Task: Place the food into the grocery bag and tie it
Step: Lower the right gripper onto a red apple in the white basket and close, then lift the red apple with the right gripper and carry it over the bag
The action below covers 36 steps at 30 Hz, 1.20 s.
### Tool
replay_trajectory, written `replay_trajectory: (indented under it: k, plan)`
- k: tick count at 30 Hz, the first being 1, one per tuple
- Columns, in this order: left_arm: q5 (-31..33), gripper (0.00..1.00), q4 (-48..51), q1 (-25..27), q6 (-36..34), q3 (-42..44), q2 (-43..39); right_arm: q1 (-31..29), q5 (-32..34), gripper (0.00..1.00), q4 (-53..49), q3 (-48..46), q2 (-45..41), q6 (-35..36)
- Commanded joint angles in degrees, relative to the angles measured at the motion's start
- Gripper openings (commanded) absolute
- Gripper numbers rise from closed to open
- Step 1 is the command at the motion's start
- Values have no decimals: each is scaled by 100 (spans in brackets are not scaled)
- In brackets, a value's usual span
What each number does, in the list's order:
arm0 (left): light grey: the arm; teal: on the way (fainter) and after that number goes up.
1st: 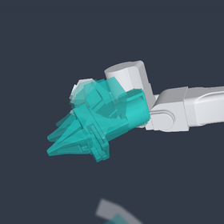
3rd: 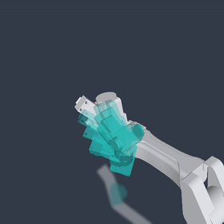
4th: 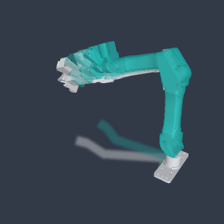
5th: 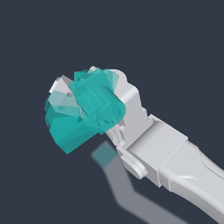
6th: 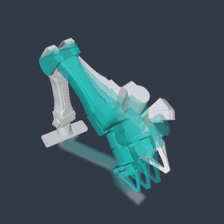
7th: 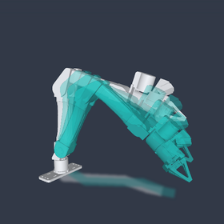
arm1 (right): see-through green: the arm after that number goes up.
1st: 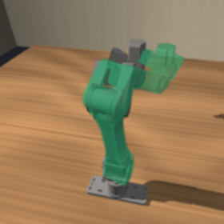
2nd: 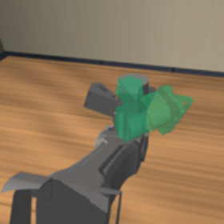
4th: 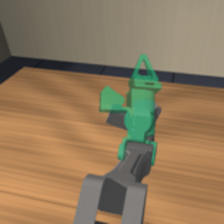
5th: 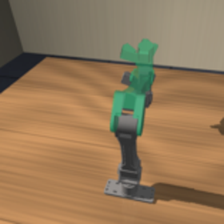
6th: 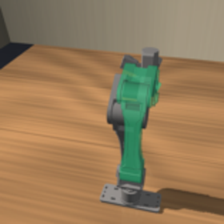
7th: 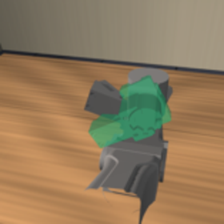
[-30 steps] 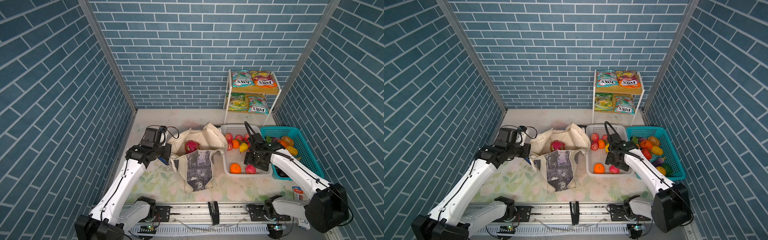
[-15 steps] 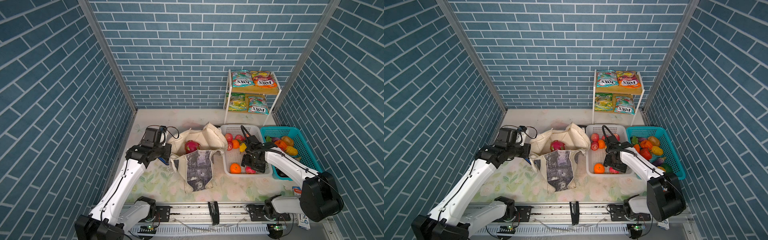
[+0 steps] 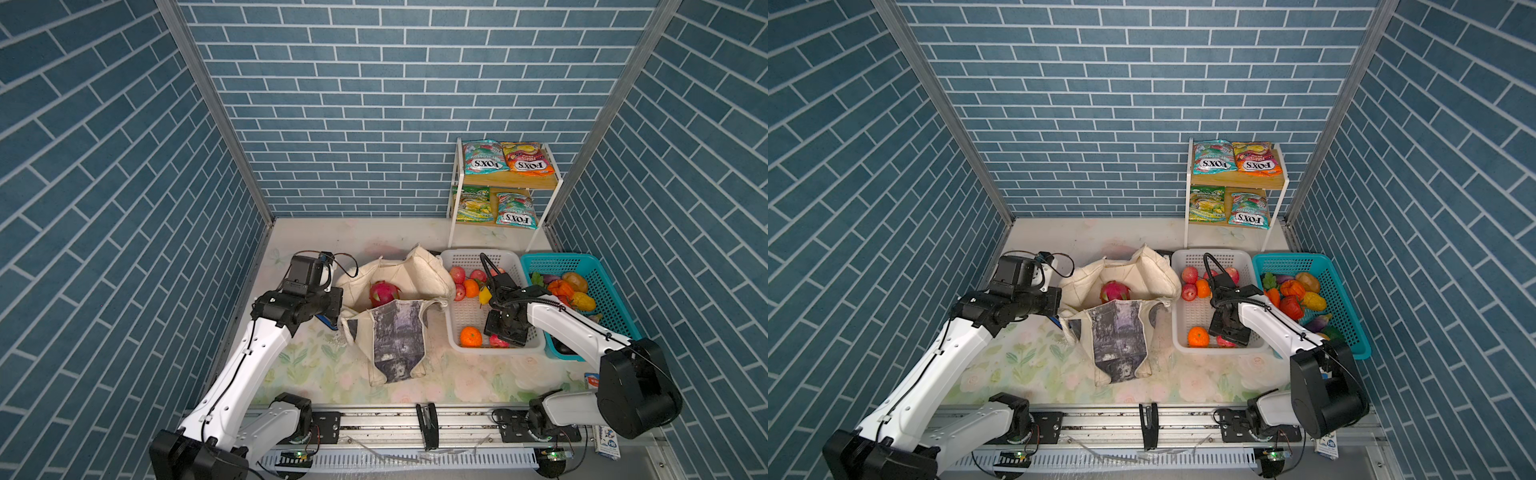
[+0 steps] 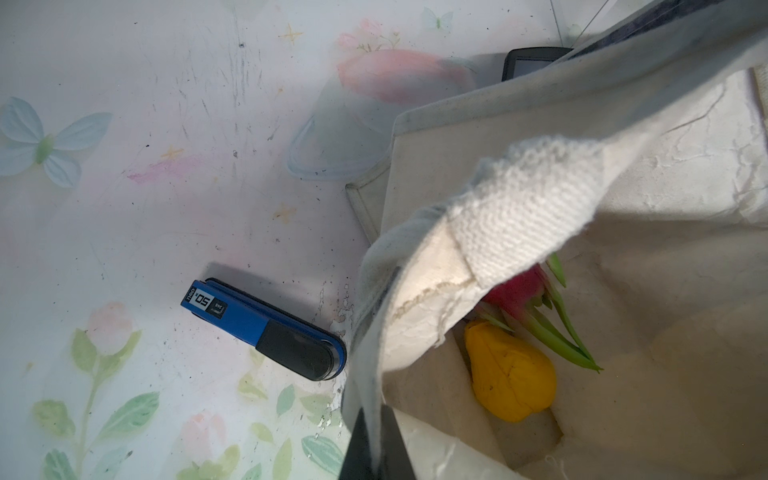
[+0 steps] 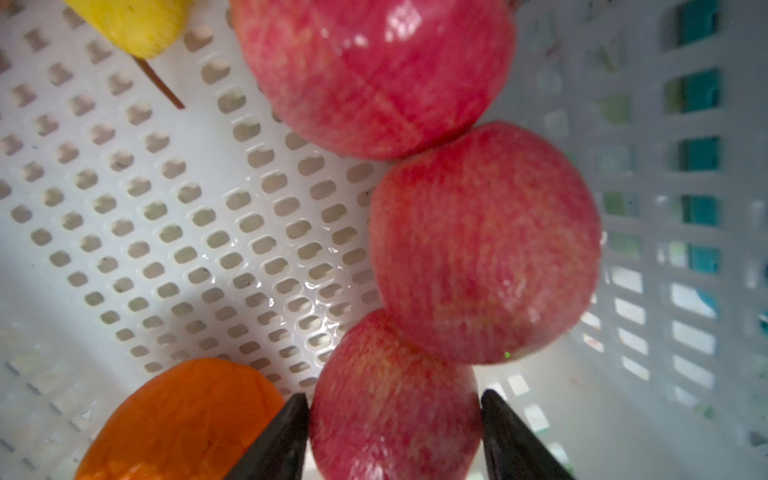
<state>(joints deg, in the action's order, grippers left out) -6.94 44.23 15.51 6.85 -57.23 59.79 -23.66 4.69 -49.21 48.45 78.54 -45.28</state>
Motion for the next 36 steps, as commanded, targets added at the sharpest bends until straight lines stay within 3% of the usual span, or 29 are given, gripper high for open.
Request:
replay_trajectory:
  k: [1, 8, 15, 24, 31, 36]
  plan:
    - [-39, 4, -5, -30, 9, 89, -1, 22, -54, 58, -88, 15, -41, -190]
    - [-44, 4, -11, -30, 9, 89, -11, 20, -194, 45, -251, 81, -244, -166]
    - [-53, 4, -11, -30, 9, 89, -11, 19, -127, 43, -666, 504, -814, -157]
    - [-27, 4, -11, -30, 9, 89, -17, 24, 13, 42, -1143, 1897, -1399, 110]
    - [-53, 4, -19, -30, 9, 81, -27, -73, -458, 39, -675, 2957, -1306, 195]
    - [-59, 4, -19, -31, 9, 72, -42, -694, -477, 38, -374, 3758, -691, 240]
